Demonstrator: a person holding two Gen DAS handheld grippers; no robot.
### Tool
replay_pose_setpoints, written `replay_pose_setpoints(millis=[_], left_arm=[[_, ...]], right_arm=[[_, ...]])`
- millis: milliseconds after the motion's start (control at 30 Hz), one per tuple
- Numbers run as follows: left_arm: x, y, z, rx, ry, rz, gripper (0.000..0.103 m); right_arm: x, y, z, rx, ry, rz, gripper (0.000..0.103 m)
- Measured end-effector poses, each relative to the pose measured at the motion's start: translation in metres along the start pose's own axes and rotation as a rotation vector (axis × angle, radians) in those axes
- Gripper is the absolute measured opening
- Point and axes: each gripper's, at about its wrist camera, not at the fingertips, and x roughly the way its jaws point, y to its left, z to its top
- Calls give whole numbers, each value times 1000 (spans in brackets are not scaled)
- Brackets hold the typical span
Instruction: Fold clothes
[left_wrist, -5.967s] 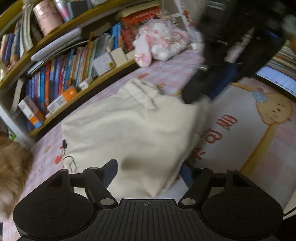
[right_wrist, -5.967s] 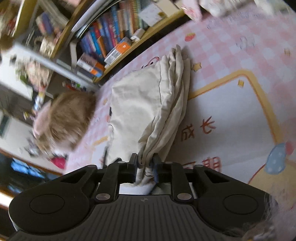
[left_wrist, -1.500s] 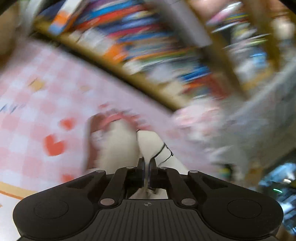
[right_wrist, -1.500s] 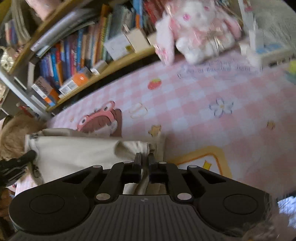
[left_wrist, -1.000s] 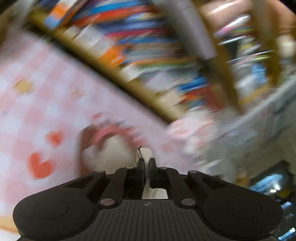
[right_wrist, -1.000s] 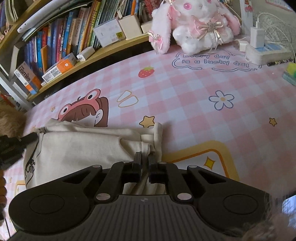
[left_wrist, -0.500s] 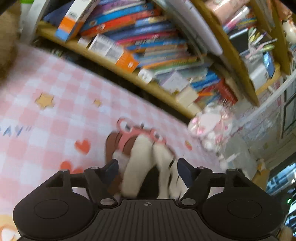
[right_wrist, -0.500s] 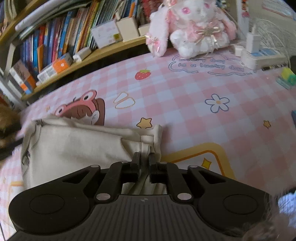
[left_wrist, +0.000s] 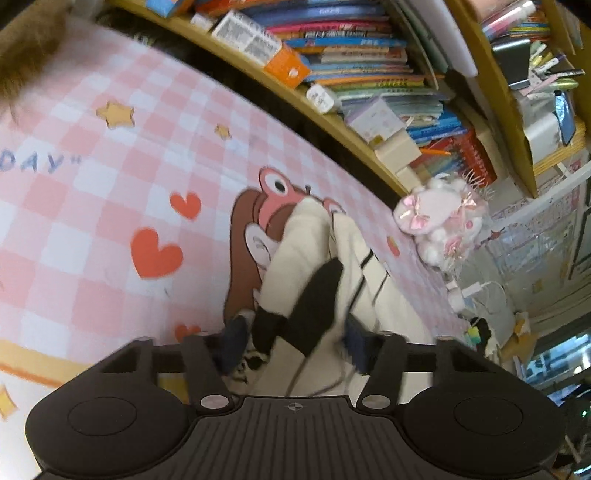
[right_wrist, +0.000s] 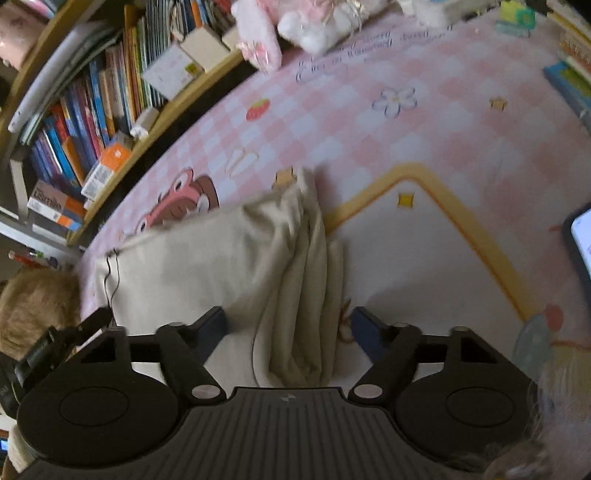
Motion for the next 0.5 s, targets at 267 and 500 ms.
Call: replay_pose_setpoints(millis=[267, 500], left_arm=[[-23, -16, -23, 24, 11, 36, 14], [-68, -32, -65, 181, 37, 43, 14]], right_arm=[[-5, 19, -12, -139, -68, -35, 30], [-30, 37, -35, -391, -98, -98, 23]])
